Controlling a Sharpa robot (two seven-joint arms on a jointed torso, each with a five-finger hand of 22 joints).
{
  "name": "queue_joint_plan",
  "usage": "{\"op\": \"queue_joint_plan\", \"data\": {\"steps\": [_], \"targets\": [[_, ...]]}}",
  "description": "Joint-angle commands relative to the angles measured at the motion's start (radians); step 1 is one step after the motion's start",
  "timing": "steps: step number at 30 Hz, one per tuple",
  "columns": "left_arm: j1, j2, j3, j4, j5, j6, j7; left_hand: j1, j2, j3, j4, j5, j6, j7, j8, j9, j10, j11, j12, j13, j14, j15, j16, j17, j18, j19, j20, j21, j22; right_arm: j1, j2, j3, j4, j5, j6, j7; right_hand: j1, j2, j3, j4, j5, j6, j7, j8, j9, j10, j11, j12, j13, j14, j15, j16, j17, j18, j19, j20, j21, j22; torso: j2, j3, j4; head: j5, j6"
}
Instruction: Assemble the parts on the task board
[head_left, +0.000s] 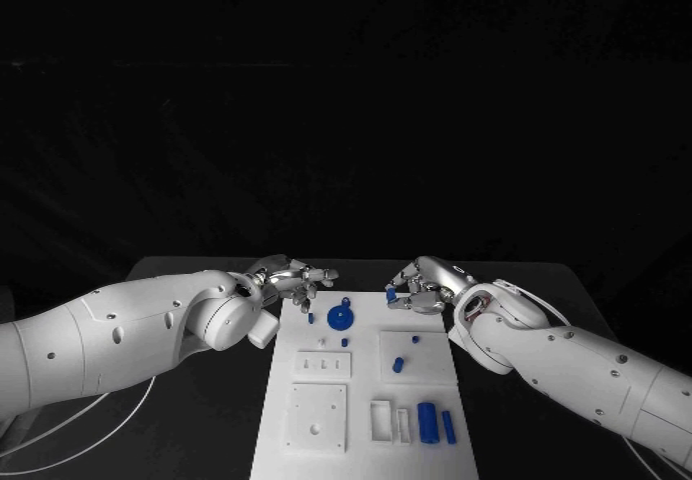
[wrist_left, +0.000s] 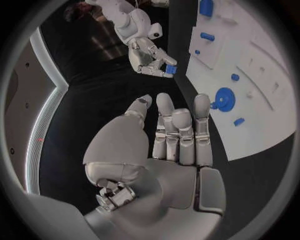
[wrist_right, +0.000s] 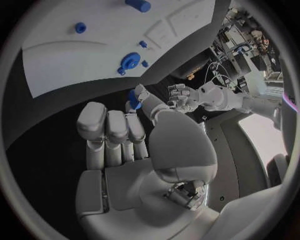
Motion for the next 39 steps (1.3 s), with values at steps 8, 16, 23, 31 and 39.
{"op": "queue_joint_plan", "data": {"steps": [8,16,23,31,39], "targets": [[0.002,0.042,-0.003,-0.017,-0.061,-0.039,-0.054,0.010,-0.036,0.009,0.070,-0.013,0.005,-0.005,-0.048,0.178,-0.015,0.000,0.028,0.011,-0.017,0.001,0.036,-0.040,0.008,-0.003,0.002,-0.003,0.031,0.004,0.035,-0.004,0.026,-0.037,0.043,-0.064,-0.009,0.002,0.006,-0.001,0.004,0.032,-0.003,0.004,0.001,0.001,-0.004,0.007,0.025,0.004,-0.003,0.009,0.003,-0.006,0.001,-0.003,0.006,0.117,-0.004,0.0000,-0.0030,0.004,-0.013],[0.001,0.064,-0.006,-0.017,-0.075,-0.034,-0.081,0.003,-0.053,-0.002,0.112,-0.150,0.003,0.004,-0.048,0.166,-0.018,0.007,0.020,0.002,-0.023,0.008,0.030,-0.057,0.009,-0.006,0.008,-0.016,0.036,0.015,0.063,-0.013,0.027,-0.054,0.046,-0.102,-0.010,0.003,0.010,0.000,0.013,0.031,-0.003,0.005,0.001,-0.001,-0.004,0.006,0.024,0.004,-0.002,0.009,0.004,-0.005,0.001,-0.002,0.005,0.116,-0.005,-0.0023,-0.0022,-0.001,-0.014],[0.001,0.076,-0.009,-0.012,-0.089,-0.011,-0.115,-0.013,-0.087,0.003,0.173,-0.336,-0.005,0.013,-0.048,0.152,-0.022,0.014,0.014,-0.004,-0.028,0.014,0.026,-0.068,0.011,-0.006,0.014,-0.028,0.040,0.020,0.079,-0.017,0.029,-0.063,0.044,-0.124,-0.012,0.003,0.018,-0.001,0.016,0.029,-0.003,0.005,0.001,-0.001,-0.005,0.007,0.025,0.004,-0.002,0.010,0.004,-0.004,0.002,-0.002,0.007,0.116,-0.005,-0.0029,-0.0025,-0.005,-0.014],[0.000,0.088,-0.011,-0.015,-0.106,-0.001,-0.158,-0.002,-0.100,0.001,0.210,-0.383,-0.007,0.016,-0.048,0.110,-0.021,0.016,0.011,-0.009,-0.029,0.015,0.028,-0.081,0.012,-0.001,0.016,-0.042,0.053,0.022,0.090,-0.019,0.035,-0.070,0.040,-0.137,-0.014,0.001,0.019,-0.001,0.017,0.030,-0.003,0.005,0.001,-0.001,-0.005,0.007,0.025,0.004,-0.002,0.010,0.004,-0.003,0.002,-0.001,0.007,0.116,-0.005,-0.0031,-0.0019,-0.005,-0.015],[-0.001,0.097,-0.013,-0.022,-0.113,-0.008,-0.178,-0.002,-0.102,0.003,0.215,-0.400,-0.011,0.019,-0.048,0.073,-0.020,0.018,0.004,-0.014,-0.028,0.017,0.025,-0.089,0.013,0.003,0.018,-0.054,0.062,0.022,0.094,-0.020,0.045,-0.070,0.045,-0.138,-0.016,-0.001,0.018,0.001,0.018,0.031,-0.004,0.004,0.001,-0.001,-0.006,0.006,0.025,0.004,-0.002,0.009,0.003,-0.003,0.002,-0.001,0.007,0.116,-0.005,-0.0036,-0.0024,-0.005,-0.013]]}}
